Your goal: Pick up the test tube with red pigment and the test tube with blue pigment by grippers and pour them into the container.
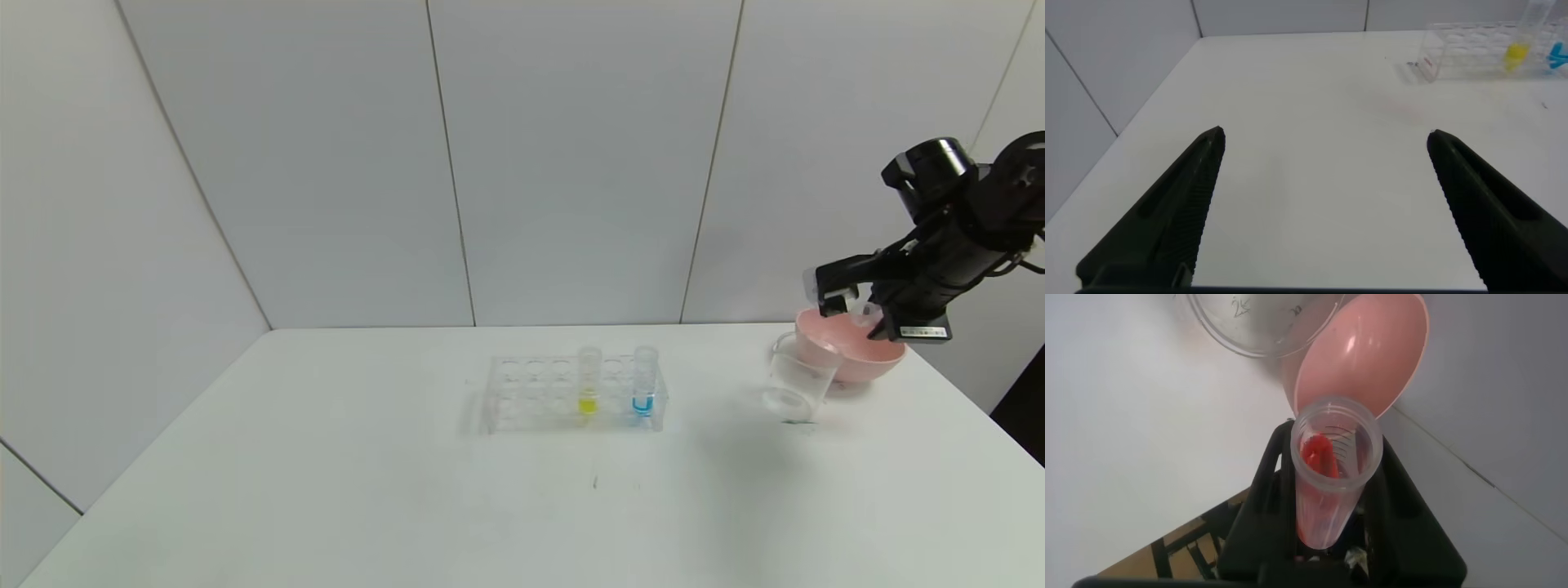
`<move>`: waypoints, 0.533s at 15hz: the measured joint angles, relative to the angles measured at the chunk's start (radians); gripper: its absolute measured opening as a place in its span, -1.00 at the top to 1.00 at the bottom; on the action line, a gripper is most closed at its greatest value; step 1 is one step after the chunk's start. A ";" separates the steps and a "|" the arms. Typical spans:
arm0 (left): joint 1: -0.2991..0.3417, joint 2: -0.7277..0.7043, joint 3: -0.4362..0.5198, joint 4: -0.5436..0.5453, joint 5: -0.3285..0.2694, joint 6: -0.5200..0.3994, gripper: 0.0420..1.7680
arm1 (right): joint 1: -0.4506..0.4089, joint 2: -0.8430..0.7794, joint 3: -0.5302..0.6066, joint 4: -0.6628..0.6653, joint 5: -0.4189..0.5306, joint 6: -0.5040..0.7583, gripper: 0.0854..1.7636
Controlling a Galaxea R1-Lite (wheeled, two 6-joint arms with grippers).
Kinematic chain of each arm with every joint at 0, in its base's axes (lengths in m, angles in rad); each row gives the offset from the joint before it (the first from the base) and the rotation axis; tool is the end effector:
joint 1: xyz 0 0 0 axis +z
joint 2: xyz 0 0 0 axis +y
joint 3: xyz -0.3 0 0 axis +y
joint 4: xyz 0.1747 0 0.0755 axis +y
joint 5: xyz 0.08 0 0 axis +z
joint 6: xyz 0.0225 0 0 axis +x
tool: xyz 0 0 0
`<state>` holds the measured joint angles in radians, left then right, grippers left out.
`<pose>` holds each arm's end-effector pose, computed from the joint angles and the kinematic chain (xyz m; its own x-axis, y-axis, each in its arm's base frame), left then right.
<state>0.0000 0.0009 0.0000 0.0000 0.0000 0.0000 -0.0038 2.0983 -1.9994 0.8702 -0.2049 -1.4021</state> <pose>-0.0227 0.0000 0.0755 1.0000 0.0000 -0.0009 0.0000 1.0000 0.0000 0.3900 -0.0061 0.2330 0.5534 -0.2056 -0.8071 -0.7927 0.1674 -0.5862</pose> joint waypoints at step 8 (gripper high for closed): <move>0.000 0.000 0.000 0.000 0.000 0.000 -1.00 | 0.041 0.051 -0.001 -0.073 -0.101 -0.013 0.47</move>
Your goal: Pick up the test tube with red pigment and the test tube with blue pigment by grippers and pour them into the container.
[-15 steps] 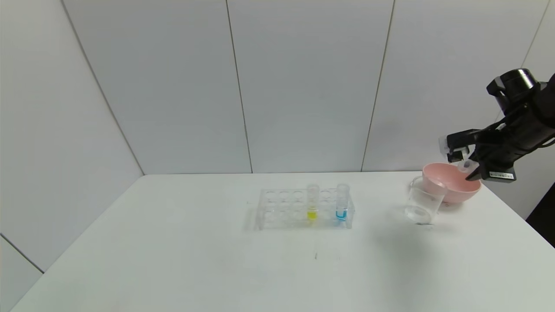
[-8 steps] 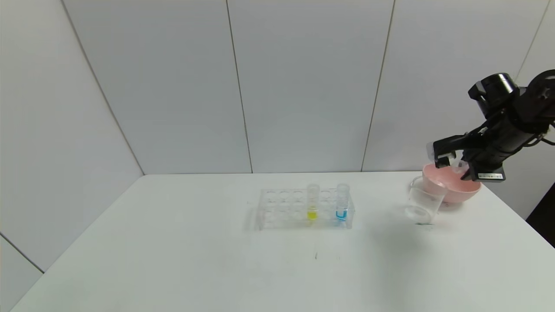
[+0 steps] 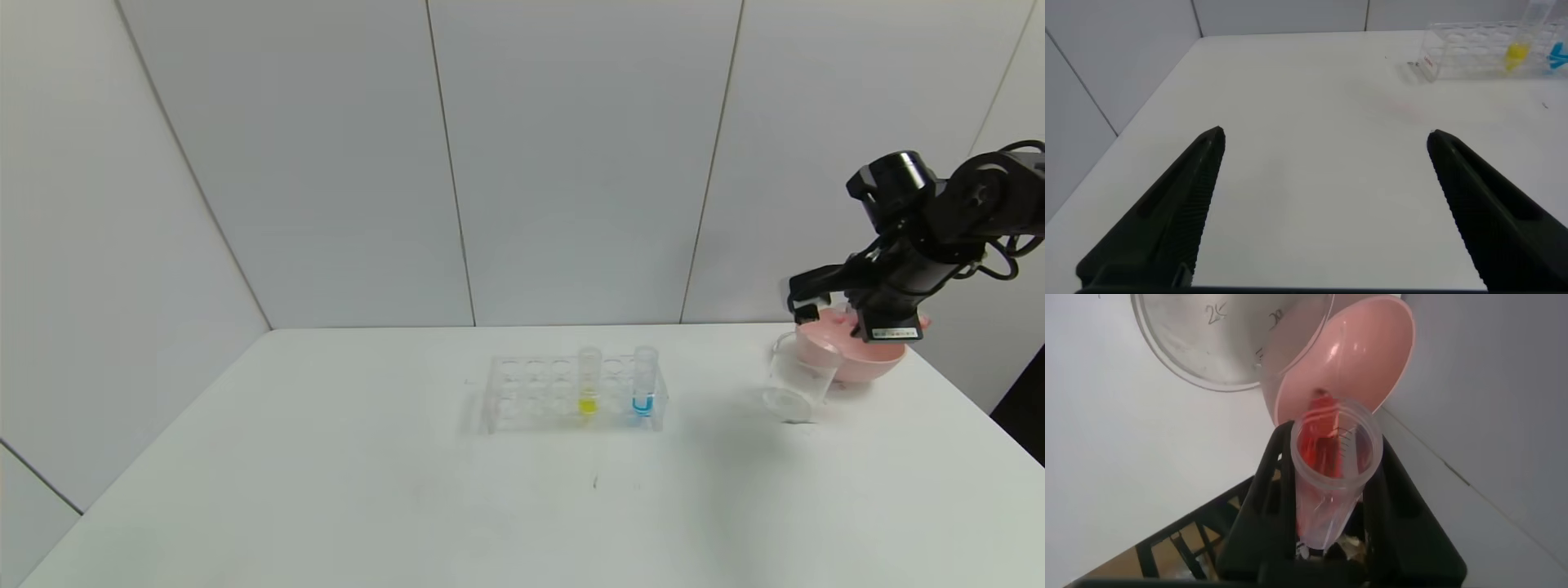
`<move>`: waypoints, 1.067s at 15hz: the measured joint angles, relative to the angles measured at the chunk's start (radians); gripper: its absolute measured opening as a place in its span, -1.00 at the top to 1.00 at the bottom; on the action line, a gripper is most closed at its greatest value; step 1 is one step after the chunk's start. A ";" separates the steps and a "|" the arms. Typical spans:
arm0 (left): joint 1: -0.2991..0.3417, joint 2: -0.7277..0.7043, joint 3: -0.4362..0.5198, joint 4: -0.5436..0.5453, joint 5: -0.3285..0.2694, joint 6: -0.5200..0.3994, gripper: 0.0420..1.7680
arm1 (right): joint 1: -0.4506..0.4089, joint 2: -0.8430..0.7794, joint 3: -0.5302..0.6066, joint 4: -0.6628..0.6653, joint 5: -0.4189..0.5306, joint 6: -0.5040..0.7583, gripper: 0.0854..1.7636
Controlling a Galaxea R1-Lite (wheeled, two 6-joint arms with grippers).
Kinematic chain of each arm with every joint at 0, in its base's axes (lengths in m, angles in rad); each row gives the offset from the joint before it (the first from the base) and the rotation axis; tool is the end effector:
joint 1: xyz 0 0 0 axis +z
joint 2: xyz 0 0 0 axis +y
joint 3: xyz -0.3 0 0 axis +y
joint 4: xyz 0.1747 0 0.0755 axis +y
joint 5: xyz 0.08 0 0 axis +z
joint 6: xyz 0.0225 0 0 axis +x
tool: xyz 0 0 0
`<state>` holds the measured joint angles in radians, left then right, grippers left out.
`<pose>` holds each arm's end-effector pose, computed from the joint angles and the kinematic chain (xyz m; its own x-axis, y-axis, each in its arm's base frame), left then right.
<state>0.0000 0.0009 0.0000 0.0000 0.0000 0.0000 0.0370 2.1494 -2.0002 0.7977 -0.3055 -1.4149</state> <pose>-0.0227 0.0000 0.0755 1.0000 0.0000 -0.0009 0.0000 1.0000 0.0000 0.4073 0.0083 0.2175 0.5679 -0.2800 -0.7740 -0.7794 0.1193 -0.6150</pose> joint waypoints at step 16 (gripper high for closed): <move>0.000 0.000 0.000 0.000 0.000 0.000 -1.00 | 0.069 0.021 0.000 -0.007 -0.281 -0.115 0.47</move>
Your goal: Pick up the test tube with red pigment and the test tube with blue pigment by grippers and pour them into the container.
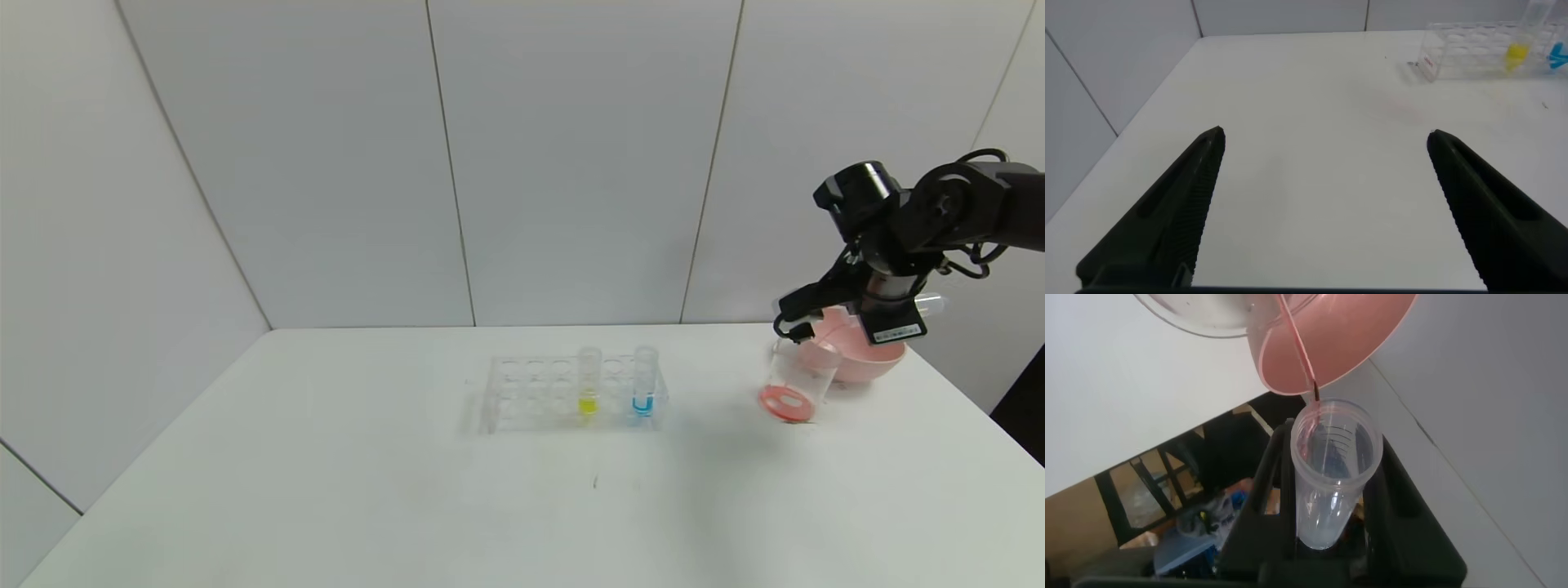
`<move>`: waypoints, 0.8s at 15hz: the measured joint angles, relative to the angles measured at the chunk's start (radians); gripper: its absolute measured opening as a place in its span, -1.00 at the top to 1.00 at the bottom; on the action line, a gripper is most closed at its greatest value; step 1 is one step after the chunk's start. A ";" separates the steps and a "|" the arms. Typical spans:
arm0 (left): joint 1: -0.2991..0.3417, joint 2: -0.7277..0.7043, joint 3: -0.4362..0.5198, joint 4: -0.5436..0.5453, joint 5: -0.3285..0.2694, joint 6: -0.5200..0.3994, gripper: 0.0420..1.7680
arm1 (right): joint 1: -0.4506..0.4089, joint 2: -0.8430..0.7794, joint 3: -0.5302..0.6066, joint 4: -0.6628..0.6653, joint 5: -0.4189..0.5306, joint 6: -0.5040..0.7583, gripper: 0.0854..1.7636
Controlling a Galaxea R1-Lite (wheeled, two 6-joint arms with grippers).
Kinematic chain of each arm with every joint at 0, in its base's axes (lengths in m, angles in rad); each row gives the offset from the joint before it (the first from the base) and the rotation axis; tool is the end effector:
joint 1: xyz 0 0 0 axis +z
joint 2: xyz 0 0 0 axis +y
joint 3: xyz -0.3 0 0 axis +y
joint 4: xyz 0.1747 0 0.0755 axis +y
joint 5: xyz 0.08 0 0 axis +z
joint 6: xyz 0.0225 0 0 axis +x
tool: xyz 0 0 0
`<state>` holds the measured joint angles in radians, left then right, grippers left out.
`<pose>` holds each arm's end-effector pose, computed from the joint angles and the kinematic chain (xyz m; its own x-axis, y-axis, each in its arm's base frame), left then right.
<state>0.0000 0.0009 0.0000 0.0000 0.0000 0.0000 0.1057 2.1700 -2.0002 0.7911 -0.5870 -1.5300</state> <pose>-0.0227 0.0000 0.0755 1.0000 0.0000 -0.0009 0.0000 1.0000 0.0000 0.4097 0.0309 0.2117 0.5327 -0.5005 -0.6825 -0.8052 -0.0513 -0.5908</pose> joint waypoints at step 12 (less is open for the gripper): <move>0.000 0.000 0.000 0.000 0.000 0.000 -1.00 | 0.054 -0.007 0.000 0.010 -0.073 -0.018 0.47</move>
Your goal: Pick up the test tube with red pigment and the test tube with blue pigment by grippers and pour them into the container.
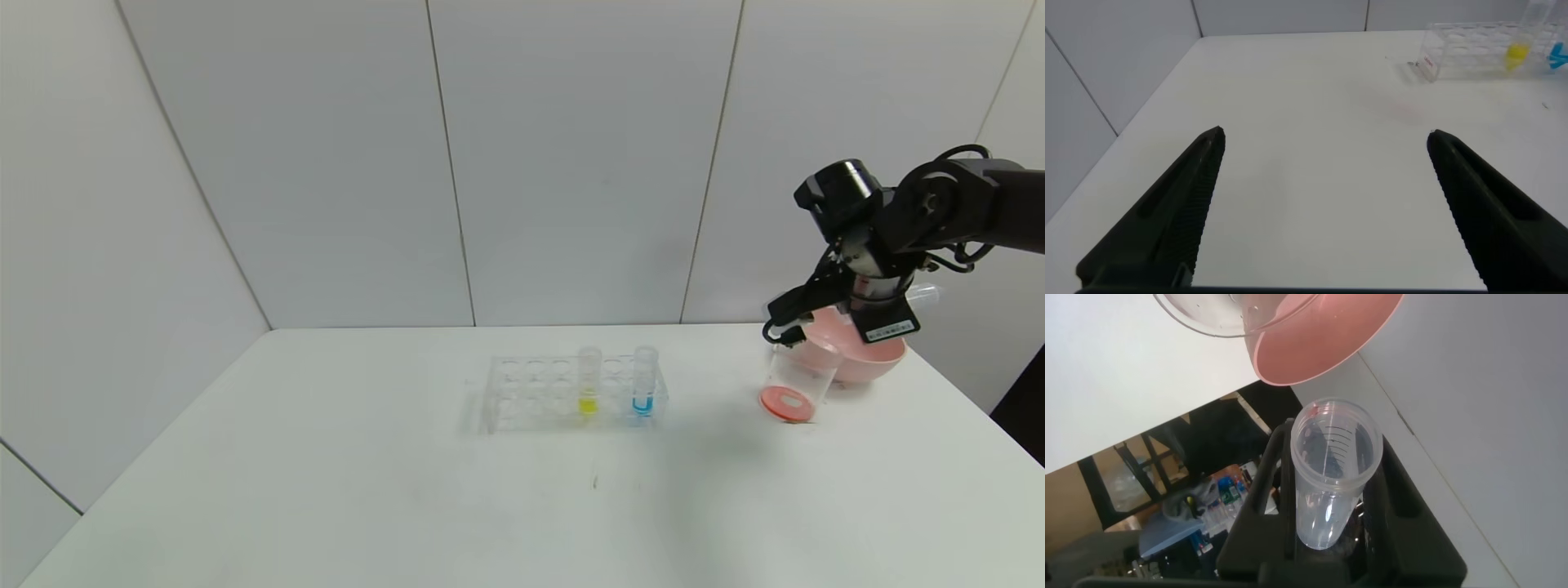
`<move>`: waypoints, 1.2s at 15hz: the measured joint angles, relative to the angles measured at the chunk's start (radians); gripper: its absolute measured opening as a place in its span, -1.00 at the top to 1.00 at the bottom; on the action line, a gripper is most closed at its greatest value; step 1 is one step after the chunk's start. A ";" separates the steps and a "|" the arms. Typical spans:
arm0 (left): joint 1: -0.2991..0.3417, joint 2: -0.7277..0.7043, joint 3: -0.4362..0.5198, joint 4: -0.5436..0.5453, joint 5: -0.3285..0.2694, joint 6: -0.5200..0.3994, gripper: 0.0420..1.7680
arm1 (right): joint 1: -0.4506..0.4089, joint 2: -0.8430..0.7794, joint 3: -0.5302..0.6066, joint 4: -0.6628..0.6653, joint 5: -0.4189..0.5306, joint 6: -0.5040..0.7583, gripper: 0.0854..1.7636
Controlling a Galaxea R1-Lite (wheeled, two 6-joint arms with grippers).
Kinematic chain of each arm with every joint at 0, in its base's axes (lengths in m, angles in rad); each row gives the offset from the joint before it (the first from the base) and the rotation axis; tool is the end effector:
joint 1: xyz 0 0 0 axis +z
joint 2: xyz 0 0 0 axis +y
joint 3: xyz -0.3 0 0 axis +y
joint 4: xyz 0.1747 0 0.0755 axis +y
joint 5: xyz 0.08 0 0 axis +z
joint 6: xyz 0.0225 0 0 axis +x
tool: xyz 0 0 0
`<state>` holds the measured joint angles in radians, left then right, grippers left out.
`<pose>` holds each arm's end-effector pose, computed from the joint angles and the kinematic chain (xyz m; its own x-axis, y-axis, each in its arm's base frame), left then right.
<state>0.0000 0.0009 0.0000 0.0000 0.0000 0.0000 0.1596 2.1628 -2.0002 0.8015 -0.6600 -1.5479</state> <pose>-0.0227 0.0000 0.0755 1.0000 0.0000 -0.0009 0.0000 1.0000 0.0000 0.4048 0.0512 0.2148 0.5421 -0.5337 -0.6490 -0.8059 -0.1114 -0.5815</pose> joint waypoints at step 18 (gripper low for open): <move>0.000 0.000 0.000 0.000 0.000 0.000 -1.00 | -0.103 -0.088 0.001 0.025 0.748 0.532 0.47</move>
<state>0.0000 0.0009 0.0000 0.0000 0.0000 0.0000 0.0562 2.0745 -1.9989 0.8264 0.0879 -1.0160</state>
